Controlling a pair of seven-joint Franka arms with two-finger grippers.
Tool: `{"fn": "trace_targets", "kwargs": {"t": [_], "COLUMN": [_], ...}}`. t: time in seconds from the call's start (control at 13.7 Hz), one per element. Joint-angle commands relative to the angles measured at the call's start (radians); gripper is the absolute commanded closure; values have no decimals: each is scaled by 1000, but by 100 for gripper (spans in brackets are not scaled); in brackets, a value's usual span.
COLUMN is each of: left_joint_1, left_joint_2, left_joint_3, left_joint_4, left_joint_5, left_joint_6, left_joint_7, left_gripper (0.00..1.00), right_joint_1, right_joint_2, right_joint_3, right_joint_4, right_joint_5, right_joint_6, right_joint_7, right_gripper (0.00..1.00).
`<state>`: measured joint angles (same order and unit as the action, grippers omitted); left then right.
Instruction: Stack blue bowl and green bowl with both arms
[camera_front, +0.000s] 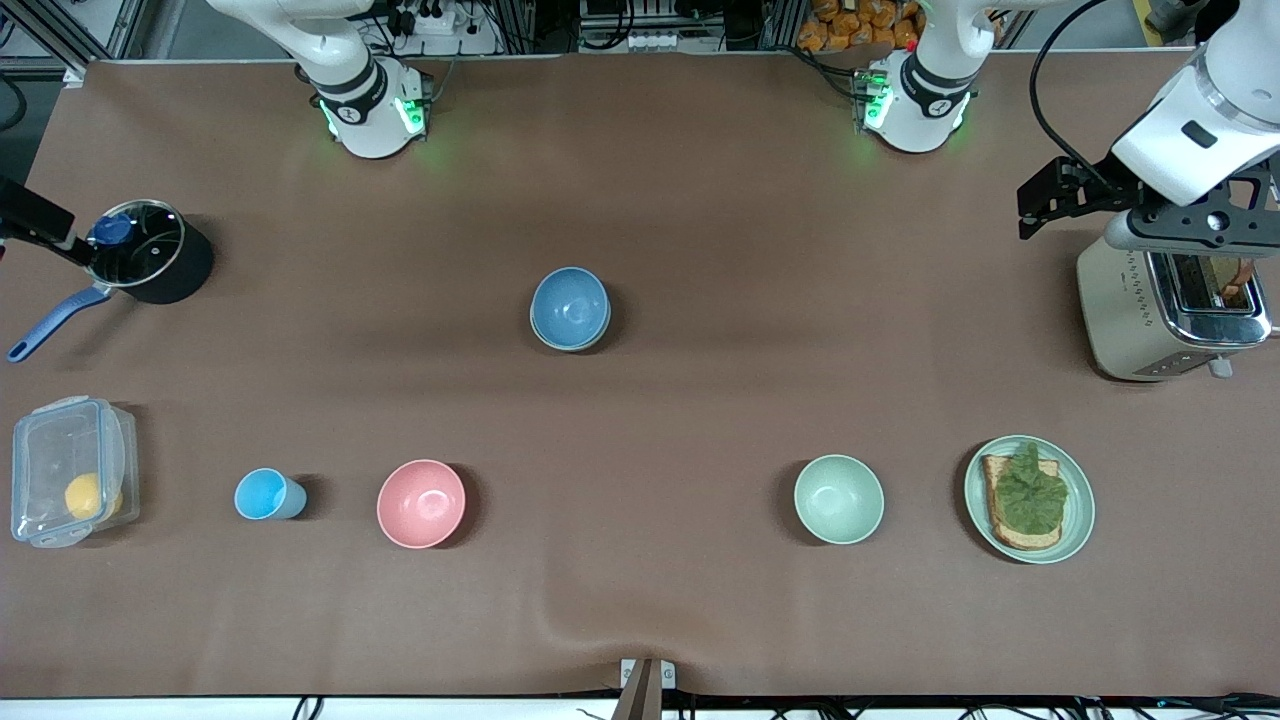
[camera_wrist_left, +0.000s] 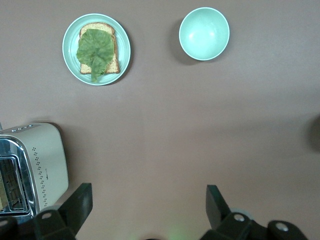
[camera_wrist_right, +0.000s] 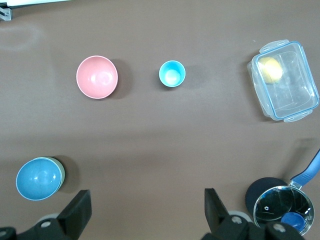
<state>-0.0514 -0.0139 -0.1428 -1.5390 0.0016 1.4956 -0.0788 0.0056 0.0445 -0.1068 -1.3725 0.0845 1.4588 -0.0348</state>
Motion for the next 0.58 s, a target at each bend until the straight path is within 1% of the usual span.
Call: {"fn": "trace_targets", "kwargs": {"t": [0.0, 0.15, 0.51], "left_joint_1": [5, 12, 15], "left_joint_2": [31, 28, 25], "left_joint_3": [2, 2, 6], "left_joint_4": [34, 34, 34], "left_joint_5": [-19, -12, -20], "left_joint_6": [-24, -23, -21], "left_joint_7": [14, 4, 17], "left_gripper": [0, 0, 0], "right_joint_1": [1, -1, -7], "right_joint_2": [-14, -14, -14], "right_joint_3": [6, 4, 2], "right_joint_4": [-5, -3, -3], "right_joint_5": [-35, -38, -40], "right_joint_6": [-6, -3, -3], "right_joint_7": [-22, -83, -85], "right_gripper": [0, 0, 0]}}
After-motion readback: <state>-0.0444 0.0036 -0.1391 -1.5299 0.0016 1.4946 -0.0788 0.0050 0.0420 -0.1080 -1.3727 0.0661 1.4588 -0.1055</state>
